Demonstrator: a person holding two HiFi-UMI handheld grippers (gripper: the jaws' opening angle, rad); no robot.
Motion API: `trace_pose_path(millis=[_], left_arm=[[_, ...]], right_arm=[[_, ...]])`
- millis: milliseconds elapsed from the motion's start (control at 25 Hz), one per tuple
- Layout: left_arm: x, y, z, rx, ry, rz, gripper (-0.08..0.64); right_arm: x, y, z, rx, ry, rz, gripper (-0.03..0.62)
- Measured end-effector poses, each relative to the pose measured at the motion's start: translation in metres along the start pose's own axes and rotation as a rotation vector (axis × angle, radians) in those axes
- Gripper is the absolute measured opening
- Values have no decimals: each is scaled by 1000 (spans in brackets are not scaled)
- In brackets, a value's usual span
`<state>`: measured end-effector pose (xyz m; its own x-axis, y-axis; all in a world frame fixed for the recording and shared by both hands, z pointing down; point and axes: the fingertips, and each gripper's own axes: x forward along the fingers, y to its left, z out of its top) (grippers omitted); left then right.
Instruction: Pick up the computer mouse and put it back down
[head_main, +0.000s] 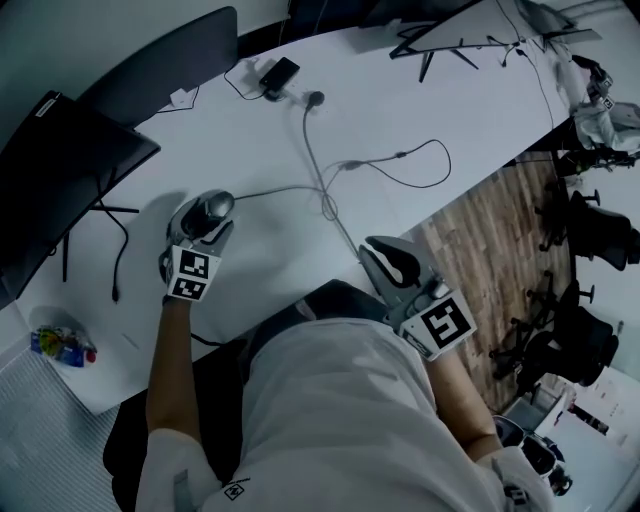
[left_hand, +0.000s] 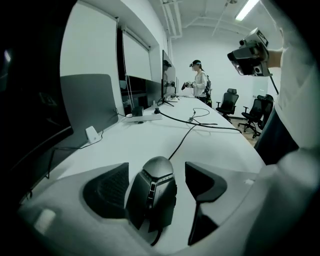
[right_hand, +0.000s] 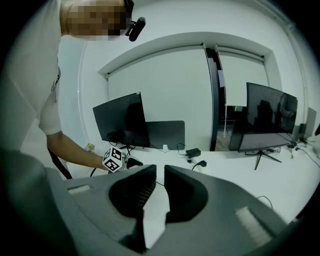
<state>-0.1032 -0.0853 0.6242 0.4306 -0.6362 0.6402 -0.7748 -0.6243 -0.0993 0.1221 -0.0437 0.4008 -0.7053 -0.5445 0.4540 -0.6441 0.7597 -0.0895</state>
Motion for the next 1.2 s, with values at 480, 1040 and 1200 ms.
trace_pose_path(millis=[480, 1040, 1200], left_arm=[[27, 5, -24, 62, 39, -56, 345], [31, 0, -20, 87, 76, -151, 345], [30, 1, -21, 77, 95, -134, 345]], right_arm=[[-12, -6, -17, -14, 62, -59, 51], [-15, -4, -14, -22, 54, -61, 51], [-15, -2, -14, -24, 56, -60, 51]])
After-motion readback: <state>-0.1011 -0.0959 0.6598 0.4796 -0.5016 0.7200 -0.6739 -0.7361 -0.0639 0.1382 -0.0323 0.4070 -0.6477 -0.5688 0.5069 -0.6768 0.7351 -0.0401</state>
